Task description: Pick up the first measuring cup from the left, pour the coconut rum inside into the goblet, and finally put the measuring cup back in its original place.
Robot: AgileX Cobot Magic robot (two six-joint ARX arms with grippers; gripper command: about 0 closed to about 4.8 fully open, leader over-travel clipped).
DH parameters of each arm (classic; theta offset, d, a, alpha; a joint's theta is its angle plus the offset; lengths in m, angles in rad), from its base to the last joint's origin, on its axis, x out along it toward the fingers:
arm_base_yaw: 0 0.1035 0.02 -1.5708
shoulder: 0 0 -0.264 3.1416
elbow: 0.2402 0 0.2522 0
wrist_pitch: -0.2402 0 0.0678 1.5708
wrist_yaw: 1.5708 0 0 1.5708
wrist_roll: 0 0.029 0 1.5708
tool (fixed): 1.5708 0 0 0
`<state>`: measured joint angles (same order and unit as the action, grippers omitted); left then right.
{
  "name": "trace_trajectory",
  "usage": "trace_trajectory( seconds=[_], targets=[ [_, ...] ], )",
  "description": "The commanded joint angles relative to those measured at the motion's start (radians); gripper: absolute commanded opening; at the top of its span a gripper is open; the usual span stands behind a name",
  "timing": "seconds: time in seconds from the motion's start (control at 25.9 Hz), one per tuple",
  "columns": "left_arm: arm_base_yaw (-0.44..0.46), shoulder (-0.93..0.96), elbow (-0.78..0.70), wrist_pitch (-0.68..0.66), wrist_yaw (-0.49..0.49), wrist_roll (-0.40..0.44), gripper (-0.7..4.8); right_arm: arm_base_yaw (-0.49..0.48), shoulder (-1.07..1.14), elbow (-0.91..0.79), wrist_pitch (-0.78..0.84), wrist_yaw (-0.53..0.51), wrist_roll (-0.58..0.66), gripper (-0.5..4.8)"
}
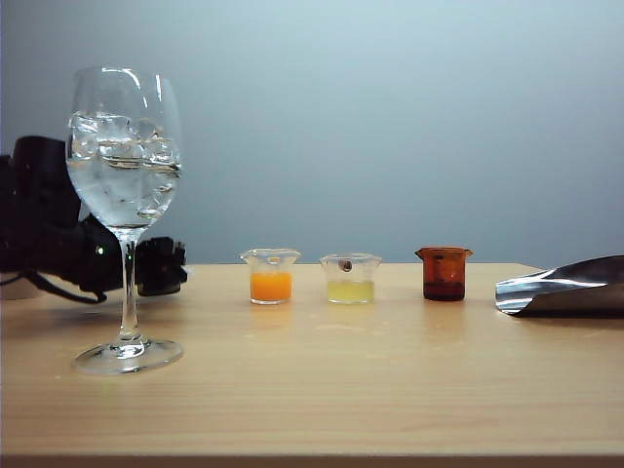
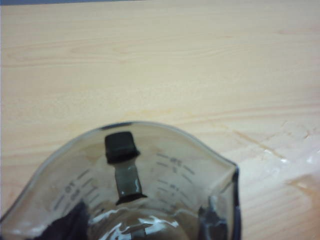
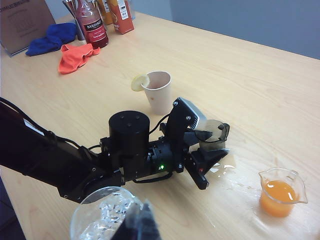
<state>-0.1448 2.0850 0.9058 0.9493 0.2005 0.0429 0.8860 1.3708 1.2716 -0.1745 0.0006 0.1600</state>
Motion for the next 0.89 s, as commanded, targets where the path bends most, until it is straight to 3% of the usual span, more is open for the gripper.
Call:
trace_trajectory(
  seconds=[0.04,0.35,0.39,0.42,0.46,0.69,0.89],
  targets=[
    [-0.002,0.029,0.002,-0.012,0.016,-0.011,0.79,0.001,-0.003,0.005,0.013,0.000,-0.003,-0.09],
    [-0.002,0.028,0.002,-0.016,0.026,-0.026,0.99,0.002,-0.004,0.005,0.010,0.000,-0.003,-0.09],
    [-0.002,0.028,0.002,-0.017,0.028,-0.025,1.41,0.002,-0.004,0.005,0.010,0.000,-0.003,-0.09],
    [-0.002,0.028,0.002,-0.018,0.030,-0.025,3.67,0.002,-0.004,0.005,0.009,0.000,-0.003,-0.09],
    [-0.002,0.028,0.002,-0.018,0.029,-0.026,4.79,0.003,-0.004,0.005,0.007,-0.001,-0.003,-0.09],
    [-0.002,0.011,0.002,-0.043,0.031,-0.086,4.79,0.003,-0.004,0.005,-0.012,-0.003,-0.003,-0.09],
    [-0.002,-0.048,0.002,-0.096,0.051,-0.082,4.79,0.006,-0.005,0.005,-0.031,-0.003,-0.003,-0.09]
  ],
)
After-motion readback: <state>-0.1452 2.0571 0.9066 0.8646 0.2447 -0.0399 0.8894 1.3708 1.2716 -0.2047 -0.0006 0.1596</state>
